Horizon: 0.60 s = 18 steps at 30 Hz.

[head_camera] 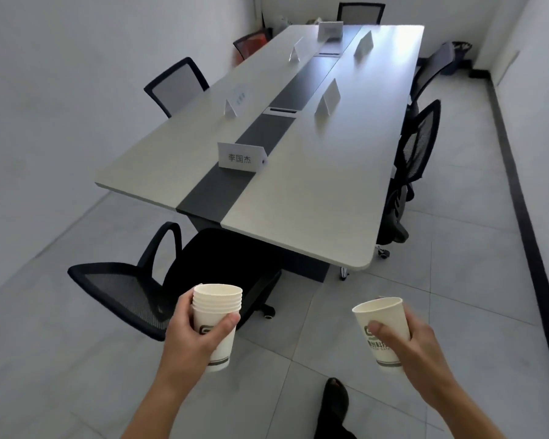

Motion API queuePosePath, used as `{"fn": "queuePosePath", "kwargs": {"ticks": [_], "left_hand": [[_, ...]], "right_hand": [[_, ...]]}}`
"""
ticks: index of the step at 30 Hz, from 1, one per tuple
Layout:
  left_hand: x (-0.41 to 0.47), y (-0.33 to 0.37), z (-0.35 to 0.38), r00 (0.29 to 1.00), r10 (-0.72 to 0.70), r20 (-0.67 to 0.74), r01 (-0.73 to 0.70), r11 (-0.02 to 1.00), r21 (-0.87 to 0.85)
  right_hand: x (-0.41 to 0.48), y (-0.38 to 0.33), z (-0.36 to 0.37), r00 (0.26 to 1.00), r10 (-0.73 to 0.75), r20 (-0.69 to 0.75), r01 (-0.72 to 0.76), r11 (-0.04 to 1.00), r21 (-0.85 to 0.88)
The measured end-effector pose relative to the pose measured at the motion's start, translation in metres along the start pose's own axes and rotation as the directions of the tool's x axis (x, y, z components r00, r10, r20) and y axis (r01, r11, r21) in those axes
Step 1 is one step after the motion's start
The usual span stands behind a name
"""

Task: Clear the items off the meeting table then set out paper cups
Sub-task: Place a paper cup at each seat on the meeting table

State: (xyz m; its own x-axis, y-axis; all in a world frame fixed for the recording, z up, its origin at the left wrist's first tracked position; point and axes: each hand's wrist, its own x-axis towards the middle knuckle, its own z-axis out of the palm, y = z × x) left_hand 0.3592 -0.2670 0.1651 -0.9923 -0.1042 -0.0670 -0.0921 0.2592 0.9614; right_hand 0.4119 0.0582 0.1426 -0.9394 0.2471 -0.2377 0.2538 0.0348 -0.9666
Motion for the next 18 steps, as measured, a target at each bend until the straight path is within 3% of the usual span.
{"fn": "queuePosePath", "kwargs": {"ticks": [5,8,18], "left_hand": [[0.091,0.037,0.014,0.997,0.059,-0.043,-0.057,0.998,0.033],[0.125,0.040,0.018,0.997,0.024,-0.079,-0.024,1.000,0.007],[0.281,0.023,-0.014,0.995,-0.012,-0.095,0.011,1.000,-0.014]], "right_hand": [[0.121,-0.045,0.018,0.994,-0.048,0.097,0.054,0.996,-0.064],[0.180,-0.070,0.040,0.982,-0.062,0.177,0.081,0.992,-0.100],[0.329,-0.096,0.125,0.991,0.001,0.131,0.024,0.982,-0.189]]}}
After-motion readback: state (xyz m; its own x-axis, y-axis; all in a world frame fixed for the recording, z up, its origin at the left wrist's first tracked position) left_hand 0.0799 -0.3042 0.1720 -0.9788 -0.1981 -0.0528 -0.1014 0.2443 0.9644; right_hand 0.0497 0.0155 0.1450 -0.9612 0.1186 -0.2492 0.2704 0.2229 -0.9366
